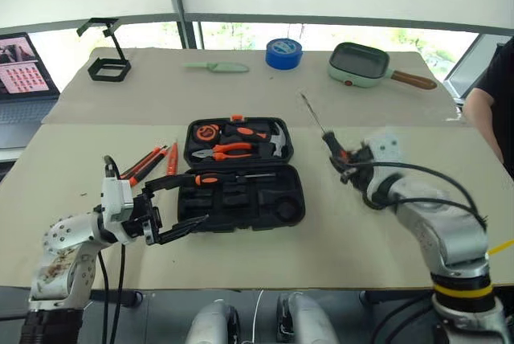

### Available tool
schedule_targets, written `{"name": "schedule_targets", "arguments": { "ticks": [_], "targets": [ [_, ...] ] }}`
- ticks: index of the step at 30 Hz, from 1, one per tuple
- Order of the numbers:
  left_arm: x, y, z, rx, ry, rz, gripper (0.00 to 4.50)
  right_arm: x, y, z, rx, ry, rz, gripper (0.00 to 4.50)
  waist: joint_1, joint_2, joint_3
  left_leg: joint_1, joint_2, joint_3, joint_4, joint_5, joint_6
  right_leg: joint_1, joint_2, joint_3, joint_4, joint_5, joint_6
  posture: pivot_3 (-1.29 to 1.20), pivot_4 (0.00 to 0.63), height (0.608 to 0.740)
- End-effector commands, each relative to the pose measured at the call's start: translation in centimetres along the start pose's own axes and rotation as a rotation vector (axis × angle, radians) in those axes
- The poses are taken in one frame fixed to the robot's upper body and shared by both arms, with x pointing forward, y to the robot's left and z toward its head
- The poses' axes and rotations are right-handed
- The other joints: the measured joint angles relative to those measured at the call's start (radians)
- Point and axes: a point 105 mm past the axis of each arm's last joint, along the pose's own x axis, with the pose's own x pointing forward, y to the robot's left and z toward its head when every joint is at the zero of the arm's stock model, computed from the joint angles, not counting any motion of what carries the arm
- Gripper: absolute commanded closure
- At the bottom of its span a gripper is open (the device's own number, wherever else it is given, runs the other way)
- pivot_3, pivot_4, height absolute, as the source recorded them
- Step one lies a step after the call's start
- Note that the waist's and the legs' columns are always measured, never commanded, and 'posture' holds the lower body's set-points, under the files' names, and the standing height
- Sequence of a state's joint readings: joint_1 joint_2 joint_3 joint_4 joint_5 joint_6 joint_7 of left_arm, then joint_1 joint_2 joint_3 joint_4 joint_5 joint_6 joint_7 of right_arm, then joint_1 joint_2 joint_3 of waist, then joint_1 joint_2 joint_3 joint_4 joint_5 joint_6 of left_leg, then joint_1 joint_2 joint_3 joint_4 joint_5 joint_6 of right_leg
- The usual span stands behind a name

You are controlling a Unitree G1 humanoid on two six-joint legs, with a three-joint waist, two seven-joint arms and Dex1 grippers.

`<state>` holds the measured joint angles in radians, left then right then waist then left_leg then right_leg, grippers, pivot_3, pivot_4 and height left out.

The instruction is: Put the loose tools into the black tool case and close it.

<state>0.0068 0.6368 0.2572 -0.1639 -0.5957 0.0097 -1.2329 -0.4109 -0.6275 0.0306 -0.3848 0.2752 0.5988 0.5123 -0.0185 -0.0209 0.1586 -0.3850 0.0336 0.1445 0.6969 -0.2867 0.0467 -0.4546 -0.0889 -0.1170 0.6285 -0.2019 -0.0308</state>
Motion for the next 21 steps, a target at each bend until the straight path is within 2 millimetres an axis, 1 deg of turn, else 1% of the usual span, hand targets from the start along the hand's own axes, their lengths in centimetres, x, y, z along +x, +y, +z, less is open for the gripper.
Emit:
{"name": "schedule_targets", "arguments": {
  "ticks": [1, 3, 6, 8, 9, 11, 14, 21],
  "targets": [
    [-1.8, 0.9, 0.2, 0.01, 0.023, 0.085, 0.0, 1.0, 5.1, 2.8, -0.3, -0.152, 0.445, 3.46, -0.003, 0.0, 0.0, 0.001, 0.0, 0.0, -0.001, 0.0, -0.001, 0.0, 0.001, 0.0, 0.0, 0.0, 0.0, 0.0, 0.15, 0.74],
    [-2.8, 1.4, -0.3, 0.003, 0.05, 0.153, 0.0, 2.2, 6.1, 2.3, -0.35, -0.12, 0.573, 3.46, -0.006, 0.0, 0.0, 0.002, 0.002, 0.0, -0.002, 0.001, -0.001, 0.0, 0.001, 0.0, 0.0, 0.0, 0.0, 0.0, 0.15, 0.74],
    [-4.0, 1.7, -0.4, -0.005, 0.074, 0.217, 0.0, 4.5, 7.1, 0.5, -0.428, 0.006, 0.663, 3.46, 0.0, -0.001, 0.0, 0.001, 0.002, 0.0, -0.001, 0.002, -0.002, 0.0, -0.001, -0.001, 0.001, 0.0, -0.001, 0.0, 0.15, 0.74],
    [-4.3, 1.5, -0.3, -0.011, 0.082, 0.222, 0.0, 5.6, 7.3, 0.1, -0.448, 0.057, 0.676, 3.46, 0.004, -0.001, 0.001, 0.0, 0.002, 0.0, 0.0, 0.002, -0.001, -0.001, -0.003, -0.002, 0.001, 0.0, -0.002, 0.0, 0.15, 0.74],
    [-4.3, 1.3, -0.2, -0.013, 0.088, 0.216, 0.0, 6.0, 7.2, -0.1, -0.443, 0.078, 0.67, 3.46, 0.007, -0.001, 0.001, -0.001, 0.002, 0.001, 0.0, 0.002, -0.001, -0.002, -0.004, -0.003, 0.001, 0.003, -0.007, 0.0, 0.15, 0.74],
    [-4.2, 1.0, -0.1, -0.009, 0.091, 0.202, 0.0, 6.4, 6.9, -0.6, -0.459, 0.115, 0.666, 3.46, 0.01, -0.001, 0.001, -0.003, 0.001, 0.001, 0.001, 0.002, 0.0, -0.002, -0.004, -0.003, 0.001, 0.005, -0.01, 0.0, 0.15, 0.74],
    [-3.6, 0.7, 0.6, 0.002, 0.07, 0.178, 0.0, 6.1, 6.6, -1.9, -0.481, 0.204, 0.702, 3.46, 0.016, -0.001, 0.001, -0.005, 0.0, 0.0, 0.003, 0.0, 0.002, -0.002, -0.005, -0.004, 0.001, 0.005, -0.01, 0.0, 0.15, 0.74],
    [-2.7, 0.1, 1.0, -0.007, 0.05, 0.139, 0.0, 6.1, 6.2, -2.7, -0.505, 0.259, 0.724, 3.46, 0.006, -0.001, 0.001, -0.004, 0.0, 0.001, 0.004, 0.001, 0.001, -0.002, -0.007, -0.005, 0.001, 0.005, -0.009, 0.0, 0.15, 0.74]
  ]
}}
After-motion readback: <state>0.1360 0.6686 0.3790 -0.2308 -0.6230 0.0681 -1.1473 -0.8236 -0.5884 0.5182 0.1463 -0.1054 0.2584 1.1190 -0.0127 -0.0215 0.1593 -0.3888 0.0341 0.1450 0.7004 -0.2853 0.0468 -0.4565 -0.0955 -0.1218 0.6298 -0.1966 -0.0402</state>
